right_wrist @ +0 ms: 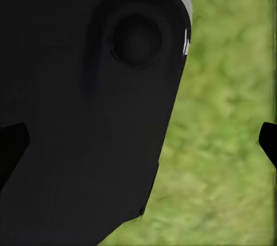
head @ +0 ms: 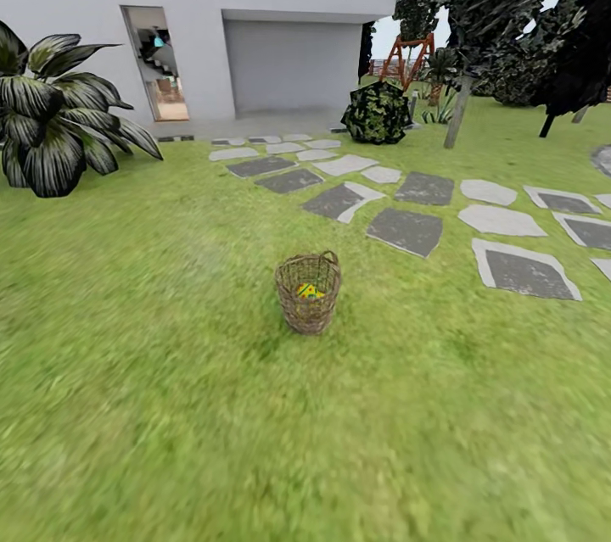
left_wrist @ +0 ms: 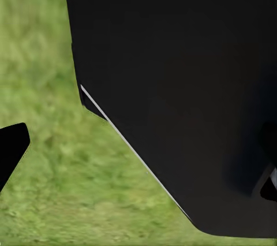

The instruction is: Take the three Easter eggs out of the wicker basket on the lawn in the garden, then place them on the lawn next to a single tree (choose any tree) so that all three eggs are next to the same tree and none are left in the basket.

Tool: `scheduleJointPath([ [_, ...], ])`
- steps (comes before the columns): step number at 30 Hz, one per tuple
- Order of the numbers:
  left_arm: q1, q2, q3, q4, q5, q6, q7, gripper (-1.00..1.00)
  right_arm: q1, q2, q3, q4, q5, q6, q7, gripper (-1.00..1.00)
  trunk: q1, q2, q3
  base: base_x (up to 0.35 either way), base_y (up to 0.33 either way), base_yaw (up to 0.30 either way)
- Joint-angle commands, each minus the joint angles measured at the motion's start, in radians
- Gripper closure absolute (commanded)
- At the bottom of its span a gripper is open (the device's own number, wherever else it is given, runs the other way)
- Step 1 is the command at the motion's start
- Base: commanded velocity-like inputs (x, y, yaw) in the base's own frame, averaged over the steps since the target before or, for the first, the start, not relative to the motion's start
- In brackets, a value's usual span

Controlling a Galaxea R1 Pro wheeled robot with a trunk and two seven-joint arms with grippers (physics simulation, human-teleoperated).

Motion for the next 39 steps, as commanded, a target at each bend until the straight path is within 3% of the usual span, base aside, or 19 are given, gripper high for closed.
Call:
scheduleJointPath([
  [1, 0.0, 0.0, 0.001, -0.002, 0.001, -0.001, 0.0, -1.0, 0.0, 0.0, 0.0, 0.001, 0.006, -0.003, -0.001, -1.0, 0.001, 0.0, -0.001, 0.34, 0.0, 0.0],
  [39, 0.001, 0.001, 0.001, -0.001, 0.001, -0.001, 0.0, -1.0, 0.0, 0.004, -0.003, 0.002, 0.003, -0.003, -0.001, -1.0, 0.001, 0.0, -0.001, 0.34, 0.0, 0.0],
])
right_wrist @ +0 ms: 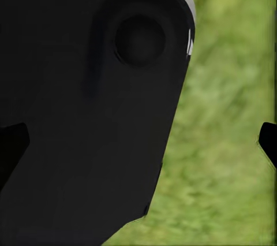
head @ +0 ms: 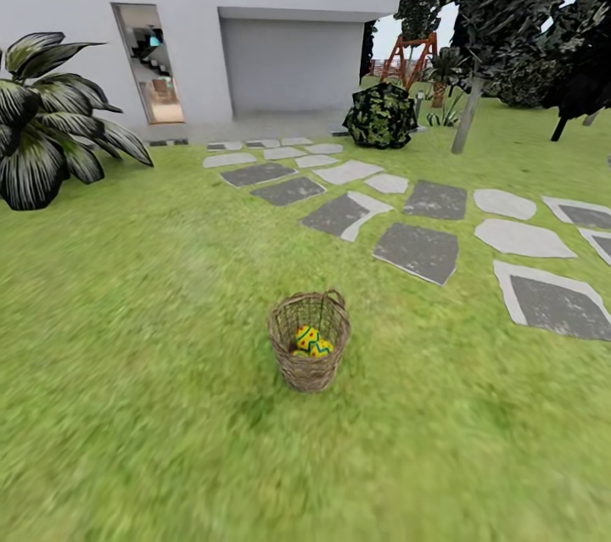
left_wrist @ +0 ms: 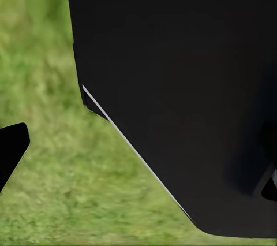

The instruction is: Take the three Easter eggs out of the wicker basket on the lawn in the garden, then place them on the lawn next to a single tree (choose any tree) so that all three eggs are next to the same tree and none are left in the basket.

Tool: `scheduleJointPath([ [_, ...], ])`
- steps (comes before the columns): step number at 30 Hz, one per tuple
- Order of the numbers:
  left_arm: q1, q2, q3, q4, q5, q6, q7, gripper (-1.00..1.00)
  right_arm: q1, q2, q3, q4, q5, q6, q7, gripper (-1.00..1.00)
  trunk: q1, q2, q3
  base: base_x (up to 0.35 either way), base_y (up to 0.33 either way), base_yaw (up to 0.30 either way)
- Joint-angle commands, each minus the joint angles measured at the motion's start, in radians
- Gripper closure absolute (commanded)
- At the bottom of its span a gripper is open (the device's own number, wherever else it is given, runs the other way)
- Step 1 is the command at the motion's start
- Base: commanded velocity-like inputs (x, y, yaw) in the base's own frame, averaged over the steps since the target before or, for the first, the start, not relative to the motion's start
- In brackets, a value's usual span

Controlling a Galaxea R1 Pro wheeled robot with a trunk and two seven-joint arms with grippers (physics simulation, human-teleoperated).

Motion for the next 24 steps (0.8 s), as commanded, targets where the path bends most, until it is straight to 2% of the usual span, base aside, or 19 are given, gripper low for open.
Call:
scheduleJointPath([
  [1, 0.0, 0.0, 0.001, -0.001, 0.001, -0.001, 0.0, -1.0, 0.0, -0.001, -0.002, 0.0, 0.004, -0.003, -0.001, -1.0, 0.001, 0.0, -0.001, 0.34, 0.0, 0.0],
  [24, 0.0, 0.0, 0.001, -0.001, 0.001, -0.001, 0.0, -1.0, 0.0, -0.003, 0.002, -0.001, 0.01, -0.001, -0.001, -1.0, 0.001, 0.0, -0.001, 0.34, 0.0, 0.0],
])
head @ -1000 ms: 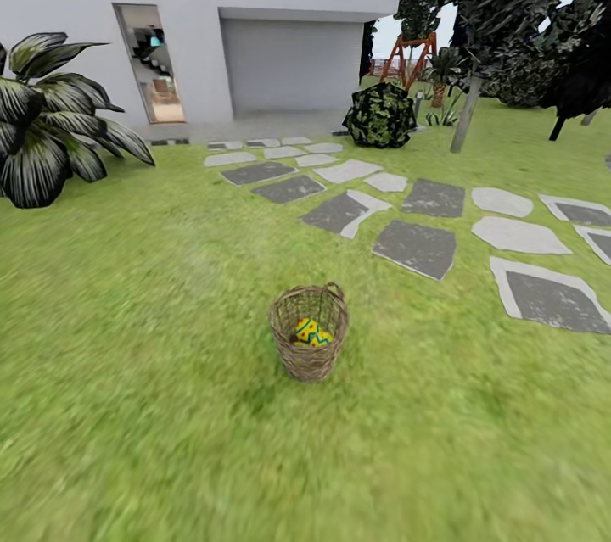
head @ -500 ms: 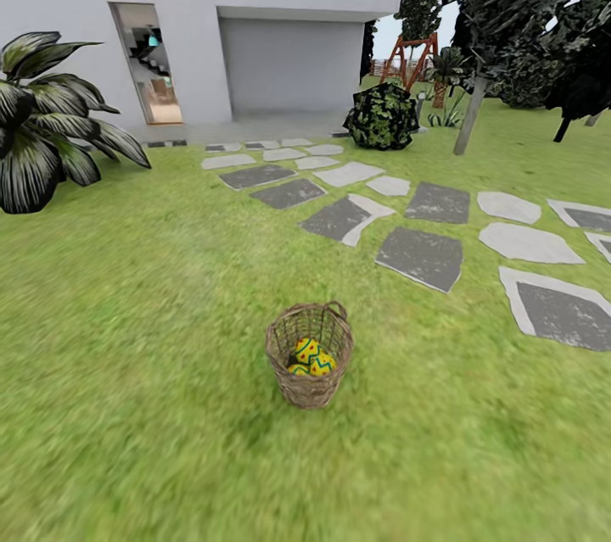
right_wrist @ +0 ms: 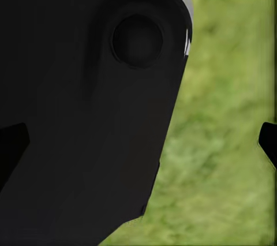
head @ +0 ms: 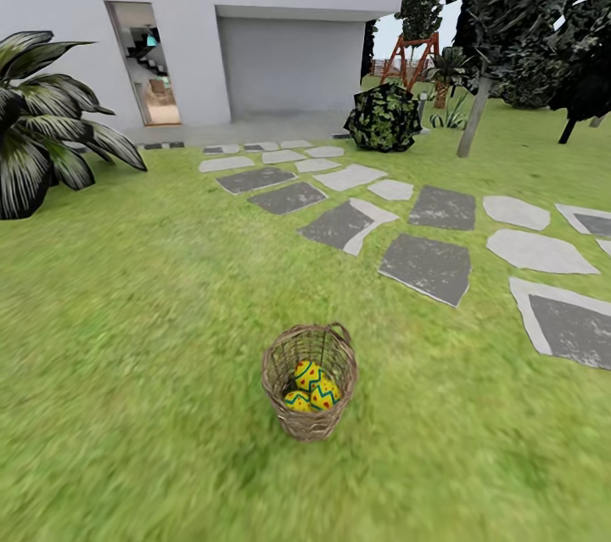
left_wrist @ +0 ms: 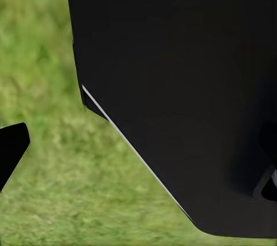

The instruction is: Take the three Easter eggs out of the wicker basket on the lawn in the garden, then place them on the lawn next to a single tree (choose any tree) so that all three eggs are next to the same tree and none are left in the basket.

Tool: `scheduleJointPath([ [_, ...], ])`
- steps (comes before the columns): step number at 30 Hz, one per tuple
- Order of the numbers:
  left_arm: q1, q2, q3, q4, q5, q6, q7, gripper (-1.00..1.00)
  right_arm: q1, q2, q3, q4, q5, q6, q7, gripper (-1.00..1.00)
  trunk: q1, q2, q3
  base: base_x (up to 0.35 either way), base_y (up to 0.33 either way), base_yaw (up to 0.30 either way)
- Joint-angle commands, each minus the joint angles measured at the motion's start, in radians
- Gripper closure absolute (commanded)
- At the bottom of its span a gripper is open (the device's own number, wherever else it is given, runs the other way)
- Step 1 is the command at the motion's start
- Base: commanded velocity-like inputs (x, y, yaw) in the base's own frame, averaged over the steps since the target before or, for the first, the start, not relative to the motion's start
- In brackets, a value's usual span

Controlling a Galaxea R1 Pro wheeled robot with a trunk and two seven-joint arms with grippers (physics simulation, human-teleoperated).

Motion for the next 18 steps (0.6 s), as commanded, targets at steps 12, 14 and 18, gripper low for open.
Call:
scheduleJointPath([
  [12, 0.0, 0.0, 0.0, -0.001, 0.001, 0.0, 0.0, -1.0, 0.0, 0.002, 0.001, 0.006, 0.005, -0.004, -0.001, -1.0, 0.001, 0.0, -0.001, 0.34, 0.0, 0.0],
  [14, 0.0, 0.0, 0.001, -0.001, 0.001, 0.0, 0.0, -1.0, 0.0, 0.003, 0.001, 0.008, 0.005, -0.004, -0.001, -1.0, 0.001, 0.0, -0.001, 0.34, 0.0, 0.0],
  [18, 0.0, 0.005, 0.004, -0.002, 0.002, -0.001, 0.0, -1.0, 0.0, 0.0, -0.001, 0.006, 0.004, -0.005, -0.001, -1.0, 0.001, 0.0, -0.001, 0.316, 0.0, 0.0],
])
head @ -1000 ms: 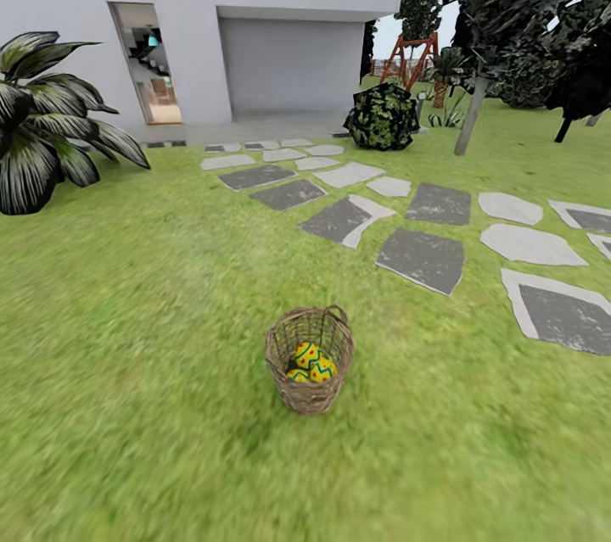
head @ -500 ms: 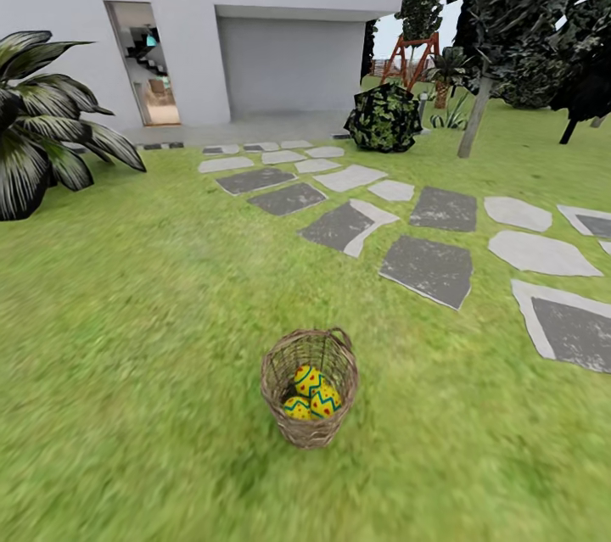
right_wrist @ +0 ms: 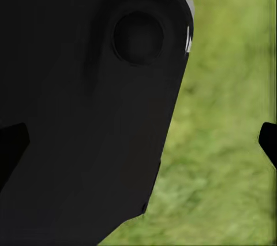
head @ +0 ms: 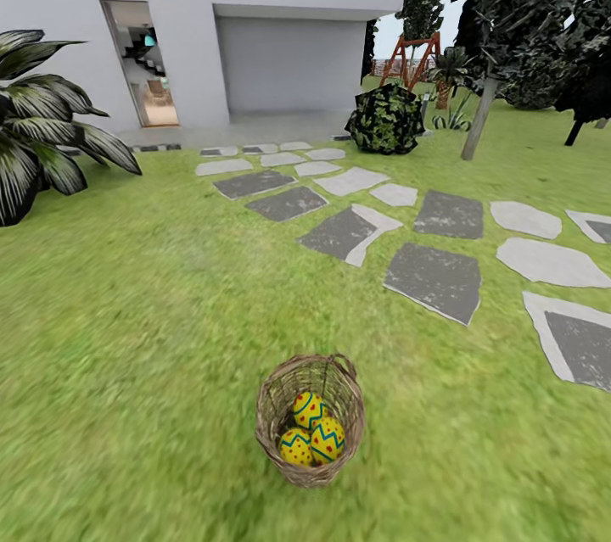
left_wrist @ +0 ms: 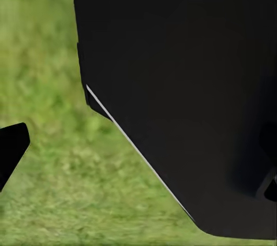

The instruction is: Take the three Easter eggs out of the wicker basket on the lawn in the garden, then place them on the lawn next to a single tree (choose any tree) so that all three eggs are next to the same tree and none are left in the basket.

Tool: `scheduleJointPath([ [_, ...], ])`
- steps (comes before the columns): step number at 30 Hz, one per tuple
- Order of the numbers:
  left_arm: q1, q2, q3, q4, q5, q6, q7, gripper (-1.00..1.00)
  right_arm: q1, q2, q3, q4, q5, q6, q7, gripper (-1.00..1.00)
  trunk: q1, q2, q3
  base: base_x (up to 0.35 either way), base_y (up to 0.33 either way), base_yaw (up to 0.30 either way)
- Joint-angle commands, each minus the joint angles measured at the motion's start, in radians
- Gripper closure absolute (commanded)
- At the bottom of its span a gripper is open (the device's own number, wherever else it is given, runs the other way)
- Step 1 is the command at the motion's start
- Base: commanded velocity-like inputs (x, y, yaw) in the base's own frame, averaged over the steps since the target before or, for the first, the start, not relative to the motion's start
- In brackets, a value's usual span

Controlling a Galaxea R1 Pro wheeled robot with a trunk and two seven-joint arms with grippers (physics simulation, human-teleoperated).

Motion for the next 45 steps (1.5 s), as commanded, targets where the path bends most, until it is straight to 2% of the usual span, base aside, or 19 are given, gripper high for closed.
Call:
scheduleJointPath([
  [1, 0.0, 0.0, 0.006, -0.001, 0.0, -0.001, 0.0, -1.0, 0.0, -0.002, 0.001, -0.002, 0.006, -0.003, -0.001, -1.0, 0.0, 0.0, -0.001, 0.203, 0.0, 0.0],
  [7, 0.0, -0.007, 0.022, -0.016, 0.0, -0.005, 0.0, -1.0, -0.005, -0.017, 0.003, -0.129, 0.024, 0.009, -0.002, -1.0, 0.0, 0.0, -0.001, 0.05, 0.0, 0.0],
  [10, -0.001, -0.005, 0.023, -0.058, 0.0, -0.005, 0.006, -1.0, -0.018, -0.019, 0.002, -0.23, 0.067, 0.041, -0.011, -1.0, 0.0, 0.0, -0.001, 0.006, 0.0, 0.0],
  [12, -0.009, -0.002, 0.024, -0.107, 0.0, 0.005, 0.011, -1.0, -0.042, -0.017, 0.002, -0.31, 0.116, 0.119, -0.018, -1.0, 0.0, 0.0, -0.001, 0.002, 0.0, 0.0],
  [15, -0.03, 0.002, 0.025, -0.155, 0.0, 0.016, 0.026, -1.0, -0.072, -0.014, 0.001, -0.378, 0.161, 0.225, -0.021, -1.0, 0.0, 0.0, -0.001, 0.0, 0.0, 0.0],
  [17, -0.08, 0.003, 0.034, -0.181, 0.009, 0.049, 0.065, -1.0, -0.117, -0.013, 0.0, -0.429, 0.184, 0.309, -0.022, -1.0, 0.0, 0.0, -0.001, 0.0, 0.0, 0.0],
  [18, -0.097, 0.004, 0.038, -0.184, 0.012, 0.061, 0.078, -1.0, -0.13, -0.013, 0.0, -0.438, 0.186, 0.324, -0.023, -1.0, 0.0, 0.0, -0.001, 0.0, 0.0, 0.0],
  [21, -0.191, 0.001, 0.058, -0.2, 0.028, 0.142, 0.142, -1.0, -0.228, -0.013, -0.001, -0.455, 0.186, 0.37, -0.023, -1.0, 0.0, 0.0, -0.001, 0.0, 0.0, 0.0],
  [25, -0.313, 0.0, 0.073, -0.225, 0.041, 0.217, 0.171, -1.0, -0.346, -0.012, -0.001, -0.453, 0.191, 0.412, -0.024, -1.0, 0.0, 0.0, -0.001, 0.0, 0.0, 0.0],
  [27, -0.357, 0.001, 0.096, -0.229, 0.059, 0.246, 0.175, -1.0, -0.384, -0.012, -0.001, -0.456, 0.196, 0.455, -0.024, -1.0, 0.0, 0.0, -0.001, 0.0, 0.0, 0.0],
  [29, -0.409, 0.002, 0.142, -0.234, 0.088, 0.285, 0.19, -1.0, -0.435, -0.011, -0.001, -0.461, 0.196, 0.517, -0.022, -1.0, 0.0, 0.0, -0.001, 0.0, 0.0, 0.0],
  [30, -0.422, 0.002, 0.152, -0.236, 0.094, 0.293, 0.197, -1.0, -0.448, -0.011, -0.001, -0.462, 0.195, 0.529, -0.021, -1.0, 0.0, 0.0, -0.001, 0.0, 0.0, 0.0],
  [32, -0.475, 0.003, 0.182, -0.24, 0.11, 0.311, 0.239, -1.0, -0.502, -0.008, -0.001, -0.465, 0.192, 0.56, -0.017, -1.0, 0.0, 0.0, -0.001, 0.0, 0.0, 0.0],
  [35, -0.521, 0.001, 0.198, -0.244, 0.118, 0.318, 0.286, -1.0, -0.551, 0.008, -0.001, -0.476, 0.193, 0.577, -0.016, -1.0, 0.0, 0.0, -0.001, 0.0, 0.0, 0.0],
  [40, -0.542, -0.01, 0.208, -0.265, 0.121, 0.321, 0.307, -1.0, -0.577, 0.039, 0.001, -0.52, 0.201, 0.595, -0.021, -1.0, 0.0, 0.0, -0.001, 0.0, 0.0, 0.0],
  [44, -0.545, -0.021, 0.209, -0.276, 0.121, 0.321, 0.309, -1.0, -0.581, 0.044, 0.003, -0.53, 0.202, 0.602, -0.022, -1.0, 0.0, 0.0, -0.002, 0.0, 0.0, 0.066],
  [45, -0.545, -0.033, 0.209, -0.274, 0.12, 0.321, 0.309, -1.0, -0.581, 0.043, 0.003, -0.531, 0.202, 0.603, -0.023, -1.0, 0.0, 0.0, -0.003, 0.0, 0.0, 0.167],
])
